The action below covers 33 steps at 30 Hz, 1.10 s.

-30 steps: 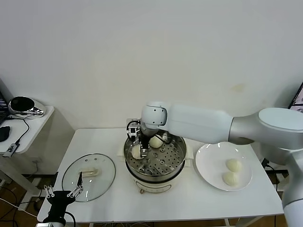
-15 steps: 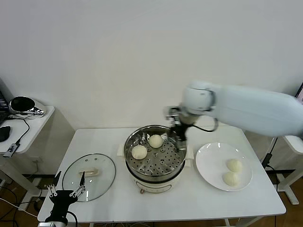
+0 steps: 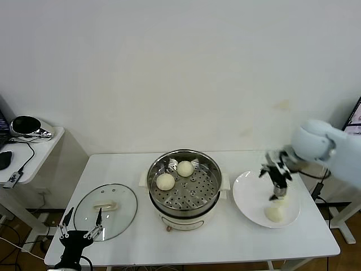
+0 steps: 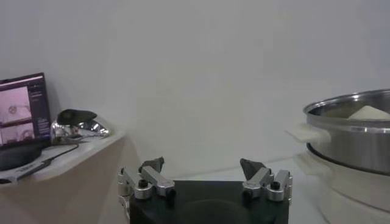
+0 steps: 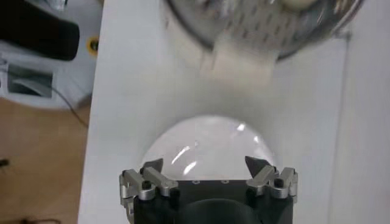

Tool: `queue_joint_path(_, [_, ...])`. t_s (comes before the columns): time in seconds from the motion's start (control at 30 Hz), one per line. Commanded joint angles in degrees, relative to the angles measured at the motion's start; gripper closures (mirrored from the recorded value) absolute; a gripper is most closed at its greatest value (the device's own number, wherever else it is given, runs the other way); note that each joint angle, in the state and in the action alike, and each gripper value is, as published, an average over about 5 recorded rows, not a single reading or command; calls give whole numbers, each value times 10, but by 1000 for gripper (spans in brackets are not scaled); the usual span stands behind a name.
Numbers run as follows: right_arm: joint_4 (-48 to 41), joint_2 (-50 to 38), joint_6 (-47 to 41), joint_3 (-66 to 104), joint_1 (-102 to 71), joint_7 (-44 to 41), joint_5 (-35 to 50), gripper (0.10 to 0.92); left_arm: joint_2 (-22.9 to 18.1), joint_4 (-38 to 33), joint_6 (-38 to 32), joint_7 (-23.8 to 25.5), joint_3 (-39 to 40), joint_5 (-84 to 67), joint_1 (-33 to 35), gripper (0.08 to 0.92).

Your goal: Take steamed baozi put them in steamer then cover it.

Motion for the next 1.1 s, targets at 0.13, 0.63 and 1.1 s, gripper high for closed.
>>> queue_joint_path(0.13, [-90,-20,80,195,-263,3,-134,203,-5,-1,1,0,-1,2,2,177])
queue_joint_path(0.63, [-180,77,81,217,-299,37,-146,203,-8,-1,1,0,-11,1,6,177])
queue_joint_path(1.1, [-182,93,66,208,-290,36,-140,319,-12,0,0,0,-9,2,5,177])
